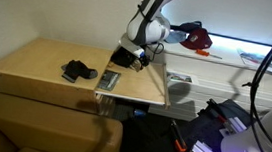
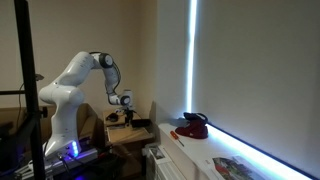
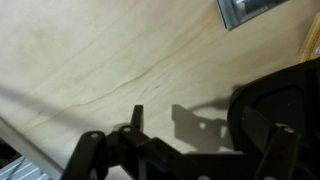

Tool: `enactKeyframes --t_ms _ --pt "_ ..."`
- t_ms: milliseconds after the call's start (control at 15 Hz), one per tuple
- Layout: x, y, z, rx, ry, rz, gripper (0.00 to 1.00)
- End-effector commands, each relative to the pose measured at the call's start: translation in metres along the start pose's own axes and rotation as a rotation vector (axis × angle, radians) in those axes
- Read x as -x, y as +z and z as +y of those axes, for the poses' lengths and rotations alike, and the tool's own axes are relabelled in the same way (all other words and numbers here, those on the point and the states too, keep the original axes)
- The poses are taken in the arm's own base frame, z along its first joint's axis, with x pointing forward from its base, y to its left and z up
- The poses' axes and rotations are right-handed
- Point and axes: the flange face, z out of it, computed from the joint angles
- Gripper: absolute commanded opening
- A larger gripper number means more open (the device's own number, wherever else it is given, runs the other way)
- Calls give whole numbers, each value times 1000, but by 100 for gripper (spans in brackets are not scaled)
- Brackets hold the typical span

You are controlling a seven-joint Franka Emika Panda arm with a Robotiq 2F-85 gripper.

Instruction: Put the black bowl on the top of the dresser

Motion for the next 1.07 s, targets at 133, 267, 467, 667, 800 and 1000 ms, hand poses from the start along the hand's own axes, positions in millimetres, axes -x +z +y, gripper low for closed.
enactKeyframes --t_ms 133,267,467,667,800,1000 --pt "-17 20 -21 -112 158 -12 100" --pt "-14 19 -15 -85 133 -6 100" --pt "-15 20 -17 -87 136 -5 100" --pt "-9 25 -20 -89 112 -12 100" --pt "-4 22 -27 -104 86 -7 100" --pt "2 23 -30 -91 62 -15 100"
